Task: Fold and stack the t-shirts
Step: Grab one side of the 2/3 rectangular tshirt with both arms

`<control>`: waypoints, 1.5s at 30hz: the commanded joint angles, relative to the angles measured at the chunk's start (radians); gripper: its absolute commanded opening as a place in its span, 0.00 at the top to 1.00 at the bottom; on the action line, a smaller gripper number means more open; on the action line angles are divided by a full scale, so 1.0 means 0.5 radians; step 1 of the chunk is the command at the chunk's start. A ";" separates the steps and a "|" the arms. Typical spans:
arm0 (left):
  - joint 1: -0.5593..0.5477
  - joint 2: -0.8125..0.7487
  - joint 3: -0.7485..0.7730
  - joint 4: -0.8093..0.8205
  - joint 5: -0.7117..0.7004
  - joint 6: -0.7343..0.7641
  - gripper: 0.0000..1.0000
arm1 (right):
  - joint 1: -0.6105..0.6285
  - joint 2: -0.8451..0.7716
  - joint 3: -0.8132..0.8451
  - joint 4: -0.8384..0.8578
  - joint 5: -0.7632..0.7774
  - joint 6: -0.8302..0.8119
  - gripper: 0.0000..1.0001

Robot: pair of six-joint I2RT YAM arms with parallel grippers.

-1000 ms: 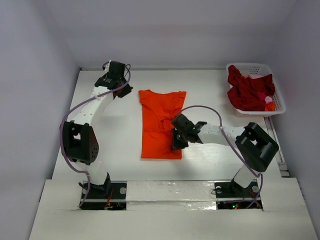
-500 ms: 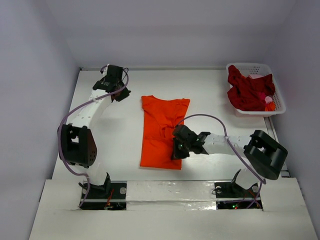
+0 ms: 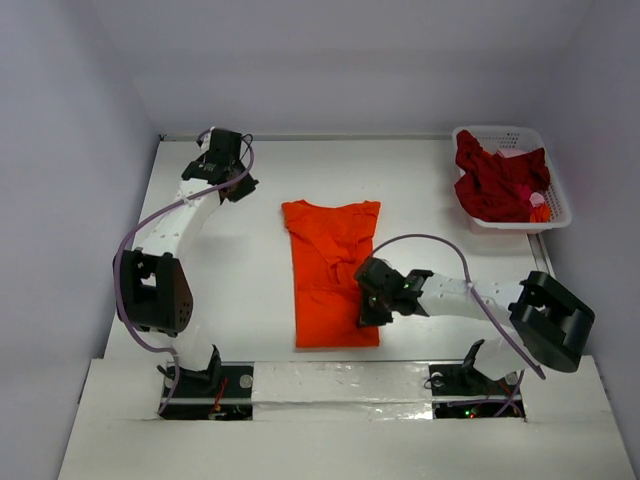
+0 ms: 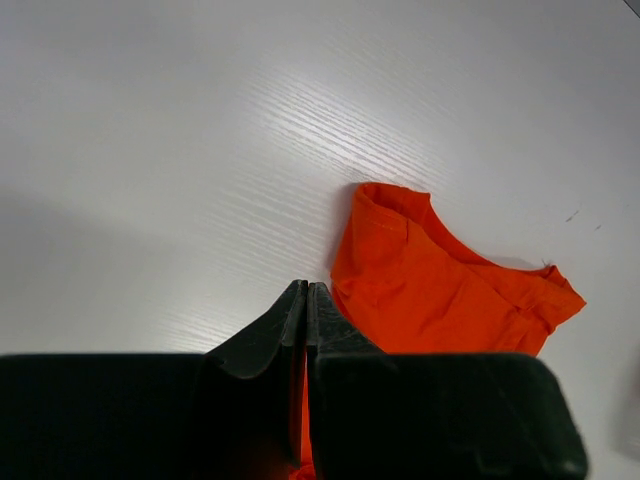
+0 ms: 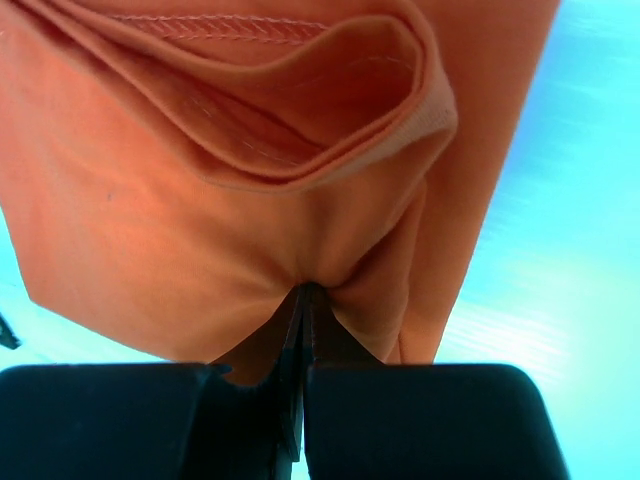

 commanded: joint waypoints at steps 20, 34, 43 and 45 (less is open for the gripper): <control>0.052 0.015 0.133 -0.046 0.029 0.056 0.90 | 0.039 -0.551 0.241 -0.391 0.112 -0.391 0.52; 0.208 0.131 -0.207 0.509 0.747 0.025 0.59 | -0.850 0.100 0.977 -0.109 -0.059 -0.836 0.28; 0.208 0.432 -0.284 0.813 0.989 -0.107 0.58 | -1.280 0.927 1.726 -0.099 -0.376 -0.783 0.33; 0.208 0.478 -0.287 0.840 1.008 -0.128 0.59 | -1.302 1.038 1.901 -0.139 -0.397 -0.774 0.34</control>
